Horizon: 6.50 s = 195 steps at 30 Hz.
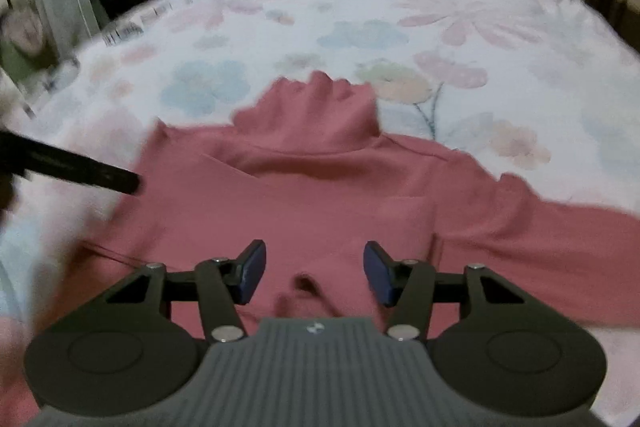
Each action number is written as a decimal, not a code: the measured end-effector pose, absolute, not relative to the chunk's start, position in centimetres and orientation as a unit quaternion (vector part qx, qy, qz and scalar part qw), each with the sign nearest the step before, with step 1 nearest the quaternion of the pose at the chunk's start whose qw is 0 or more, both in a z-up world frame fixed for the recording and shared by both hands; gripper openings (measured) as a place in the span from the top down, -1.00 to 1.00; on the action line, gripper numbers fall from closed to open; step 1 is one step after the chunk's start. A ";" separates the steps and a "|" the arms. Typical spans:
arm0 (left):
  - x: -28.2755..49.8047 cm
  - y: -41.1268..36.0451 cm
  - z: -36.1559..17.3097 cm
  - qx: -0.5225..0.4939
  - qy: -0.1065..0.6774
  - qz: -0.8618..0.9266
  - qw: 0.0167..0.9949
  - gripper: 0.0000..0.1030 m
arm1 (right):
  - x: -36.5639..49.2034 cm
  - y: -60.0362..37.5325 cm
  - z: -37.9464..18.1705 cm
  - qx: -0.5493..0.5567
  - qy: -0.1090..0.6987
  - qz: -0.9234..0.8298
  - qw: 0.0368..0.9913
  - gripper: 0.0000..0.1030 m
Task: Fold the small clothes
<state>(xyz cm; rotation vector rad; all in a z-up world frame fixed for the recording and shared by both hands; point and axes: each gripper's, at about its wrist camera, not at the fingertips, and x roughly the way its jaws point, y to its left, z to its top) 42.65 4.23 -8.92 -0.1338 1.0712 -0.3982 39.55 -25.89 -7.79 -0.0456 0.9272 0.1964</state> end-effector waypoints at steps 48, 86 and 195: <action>47.1 9.8 -9.2 -0.145 0.437 -0.125 0.879 0.93 | 39.3 -43.5 -4.7 0.162 0.402 0.011 0.901 1.00; 40.7 8.3 -10.9 -0.049 0.522 -0.179 0.833 0.59 | 40.9 -35.8 -11.7 -0.023 0.462 -0.001 0.887 0.85; 39.7 10.6 -6.1 -0.127 0.484 -0.160 0.851 0.36 | 46.4 -17.4 -7.8 0.181 0.434 0.141 0.871 0.89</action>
